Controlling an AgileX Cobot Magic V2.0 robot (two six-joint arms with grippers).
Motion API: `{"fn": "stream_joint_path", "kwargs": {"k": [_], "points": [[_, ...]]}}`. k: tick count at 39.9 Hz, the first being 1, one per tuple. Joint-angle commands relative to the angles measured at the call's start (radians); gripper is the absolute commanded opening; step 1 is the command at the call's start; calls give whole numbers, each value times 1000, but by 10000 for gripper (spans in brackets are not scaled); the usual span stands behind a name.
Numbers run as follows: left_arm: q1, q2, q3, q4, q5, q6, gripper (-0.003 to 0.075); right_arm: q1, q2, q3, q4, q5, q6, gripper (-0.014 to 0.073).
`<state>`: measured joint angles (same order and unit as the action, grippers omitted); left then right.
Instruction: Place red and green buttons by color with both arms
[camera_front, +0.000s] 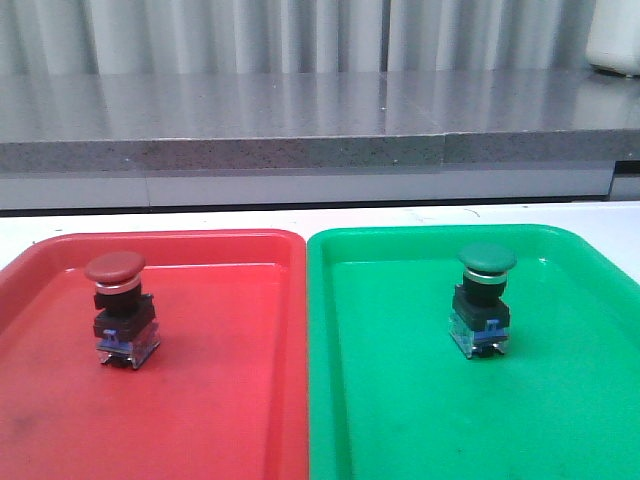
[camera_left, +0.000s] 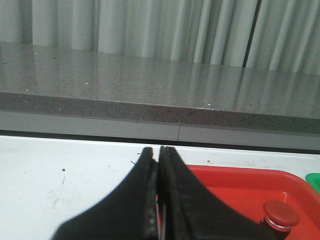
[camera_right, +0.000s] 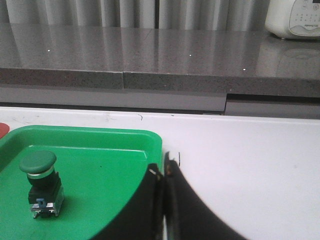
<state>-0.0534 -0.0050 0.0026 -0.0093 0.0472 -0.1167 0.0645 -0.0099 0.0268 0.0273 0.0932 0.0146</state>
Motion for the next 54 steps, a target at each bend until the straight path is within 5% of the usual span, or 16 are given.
{"fn": "stream_joint_path", "kwargs": {"k": [1, 54], "points": [[-7, -16, 25, -9, -79, 2, -20, -5, -16, -6, 13, -100, 0, -70], [-7, -16, 25, -9, -79, 2, -20, -5, -16, -6, 42, -100, 0, -70]]}}
